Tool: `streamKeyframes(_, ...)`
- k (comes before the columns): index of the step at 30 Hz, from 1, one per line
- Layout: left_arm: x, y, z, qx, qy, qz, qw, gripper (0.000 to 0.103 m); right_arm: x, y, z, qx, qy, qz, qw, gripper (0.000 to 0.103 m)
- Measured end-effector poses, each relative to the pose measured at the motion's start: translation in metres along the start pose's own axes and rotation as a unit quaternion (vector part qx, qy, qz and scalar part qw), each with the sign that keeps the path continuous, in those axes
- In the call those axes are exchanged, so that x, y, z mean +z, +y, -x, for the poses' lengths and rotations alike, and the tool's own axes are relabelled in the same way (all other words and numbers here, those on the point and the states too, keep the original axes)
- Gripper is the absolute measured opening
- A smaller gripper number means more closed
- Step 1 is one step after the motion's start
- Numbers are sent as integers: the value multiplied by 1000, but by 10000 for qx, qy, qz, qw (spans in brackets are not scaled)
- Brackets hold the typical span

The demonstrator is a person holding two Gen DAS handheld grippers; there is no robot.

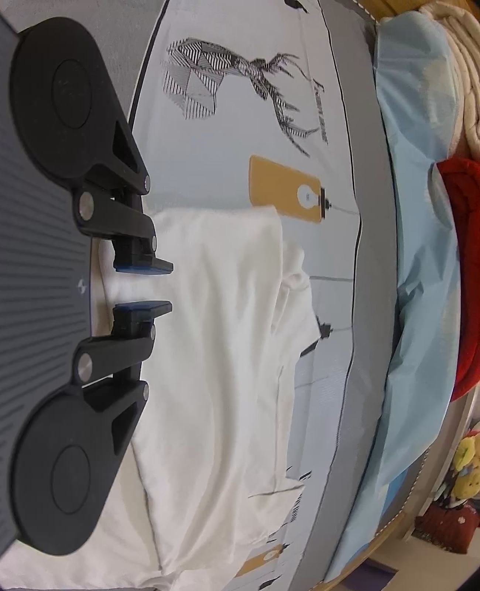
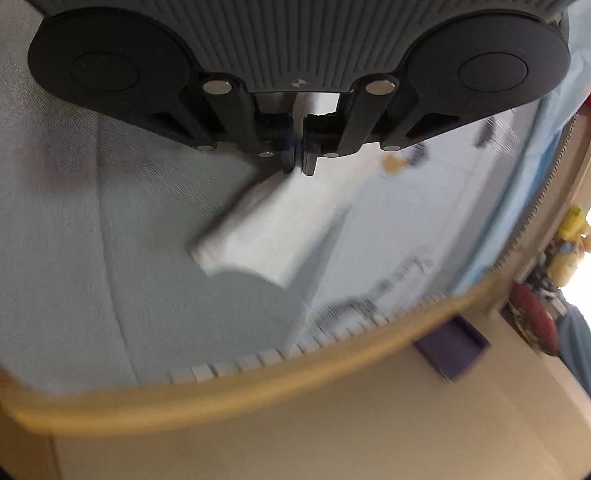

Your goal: Fold small clothes

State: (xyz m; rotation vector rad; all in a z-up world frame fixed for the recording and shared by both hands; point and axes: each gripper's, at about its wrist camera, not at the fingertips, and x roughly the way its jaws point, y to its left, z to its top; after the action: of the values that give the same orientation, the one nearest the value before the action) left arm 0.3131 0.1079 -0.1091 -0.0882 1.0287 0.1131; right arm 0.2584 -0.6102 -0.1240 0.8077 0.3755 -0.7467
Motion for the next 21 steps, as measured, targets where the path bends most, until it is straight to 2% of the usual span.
streamKeyframes(2, 1, 6, 3, 14, -33, 87, 10000, 16, -4, 40, 21, 421, -284, 489, 9975, 3)
streamKeyframes(4, 3, 11, 5, 34, -56, 137, 9999, 16, -22, 94, 51, 1106, -428, 1144, 9863, 3)
streamKeyframes(5, 3, 13, 6, 44, -68, 170, 9998, 16, -34, 120, 68, 1501, -470, 1451, 9768, 3)
streamKeyframes(7, 5, 18, 8, 65, -69, 264, 9996, 16, -69, 171, 104, 2408, -395, 2076, 9473, 3)
streamKeyframes(8, 5, 21, 9, 67, -76, 308, 9995, 16, -87, 193, 121, 2828, -331, 2354, 9292, 3)
streamKeyframes(11, 7, 28, 13, 32, -101, 460, 9989, 16, -159, 246, 173, 3995, 78, 3118, 8620, 3)
streamKeyframes(13, 8, 34, 15, -10, -100, 571, 9983, 16, -216, 272, 198, 4638, 851, 3582, 8058, 4)
streamKeyframes(14, 8, 36, 16, -36, -88, 631, 9980, 16, -246, 280, 205, 4851, 1399, 3804, 7749, 4)
streamKeyframes(15, 8, 38, 15, -75, -66, 692, 9975, 16, -270, 283, 210, 4934, 1826, 3976, 7518, 5)
streamKeyframes(17, 9, 41, 14, -155, 0, 778, 9968, 16, -319, 282, 214, 5015, 2814, 4505, 6829, 6)
streamKeyframes(18, 9, 43, 12, -197, 34, 816, 9965, 16, -336, 278, 217, 4981, 3110, 4758, 6548, 6)
streamKeyframes(19, 10, 44, 11, -239, 53, 867, 9959, 16, -345, 272, 220, 4884, 3245, 4978, 6390, 6)
streamKeyframes(20, 10, 46, 10, -299, 75, 935, 9951, 16, -346, 270, 220, 4777, 3290, 5099, 6352, 6)
streamKeyframes(21, 10, 49, 9, -387, 108, 1035, 9938, 16, -339, 267, 218, 4666, 3313, 5124, 6402, 6)
